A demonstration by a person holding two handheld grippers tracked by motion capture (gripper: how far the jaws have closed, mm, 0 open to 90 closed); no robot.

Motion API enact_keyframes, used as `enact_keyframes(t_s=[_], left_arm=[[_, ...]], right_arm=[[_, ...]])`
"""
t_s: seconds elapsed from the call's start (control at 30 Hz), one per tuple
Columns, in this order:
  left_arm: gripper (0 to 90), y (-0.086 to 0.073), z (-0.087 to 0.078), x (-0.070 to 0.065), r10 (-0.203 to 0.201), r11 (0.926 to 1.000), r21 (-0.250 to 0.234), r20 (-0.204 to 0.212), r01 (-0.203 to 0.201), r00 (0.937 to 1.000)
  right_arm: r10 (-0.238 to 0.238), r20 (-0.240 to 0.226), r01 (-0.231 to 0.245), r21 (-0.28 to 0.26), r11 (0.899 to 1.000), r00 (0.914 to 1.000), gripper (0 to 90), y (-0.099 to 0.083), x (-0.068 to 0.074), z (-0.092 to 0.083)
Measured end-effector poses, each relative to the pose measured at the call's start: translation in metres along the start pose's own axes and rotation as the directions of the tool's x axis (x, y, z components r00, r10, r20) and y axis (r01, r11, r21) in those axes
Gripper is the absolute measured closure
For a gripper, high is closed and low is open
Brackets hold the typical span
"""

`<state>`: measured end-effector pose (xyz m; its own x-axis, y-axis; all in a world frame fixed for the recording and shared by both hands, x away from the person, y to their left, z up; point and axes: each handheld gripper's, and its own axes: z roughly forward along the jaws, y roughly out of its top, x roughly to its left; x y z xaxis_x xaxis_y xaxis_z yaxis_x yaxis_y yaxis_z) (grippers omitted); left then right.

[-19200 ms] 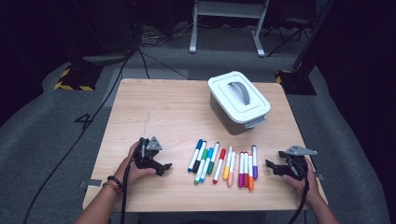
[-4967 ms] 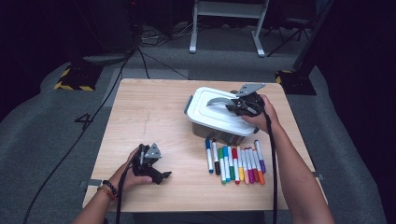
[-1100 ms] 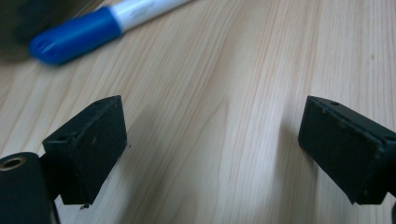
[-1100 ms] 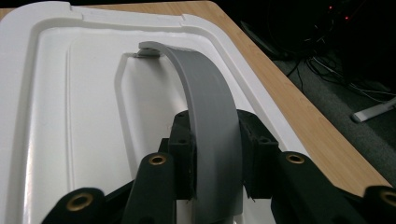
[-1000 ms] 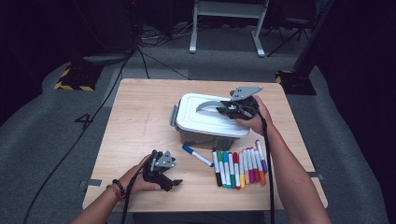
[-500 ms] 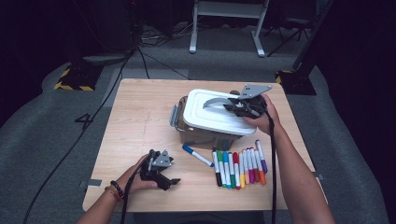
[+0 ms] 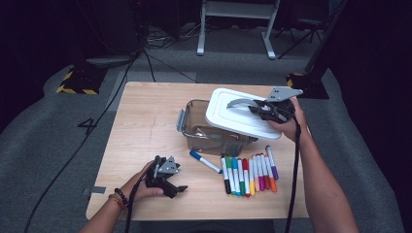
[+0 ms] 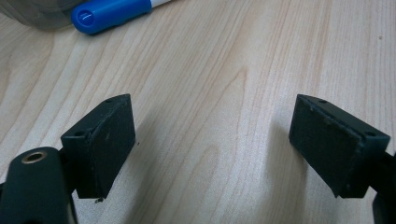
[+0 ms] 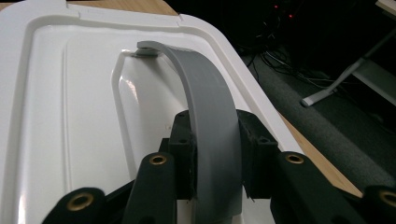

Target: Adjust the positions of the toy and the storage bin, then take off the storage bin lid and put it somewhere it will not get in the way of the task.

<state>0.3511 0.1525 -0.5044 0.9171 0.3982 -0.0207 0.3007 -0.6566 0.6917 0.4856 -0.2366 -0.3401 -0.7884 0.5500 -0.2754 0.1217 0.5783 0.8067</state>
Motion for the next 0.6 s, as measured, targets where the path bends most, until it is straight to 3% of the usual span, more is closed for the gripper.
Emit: enact_keyframes(t_s=[0.3, 0.6], left_arm=[[14.7, 0.0, 0.0, 0.001, 0.006, 1.0, 0.001, 0.004, -0.006, 1.0], [14.6, 0.0, 0.0, 0.0, 0.004, 1.0, 0.001, 0.002, -0.004, 1.0]], right_arm=[[0.029, 0.071, -0.03, 0.013, 0.999, 0.9971, 70.0, -0.018, -0.014, -0.027], [0.078, 0.148, -0.082, 0.023, 0.996, 0.9859, 70.0, -0.043, -0.031, -0.058]])
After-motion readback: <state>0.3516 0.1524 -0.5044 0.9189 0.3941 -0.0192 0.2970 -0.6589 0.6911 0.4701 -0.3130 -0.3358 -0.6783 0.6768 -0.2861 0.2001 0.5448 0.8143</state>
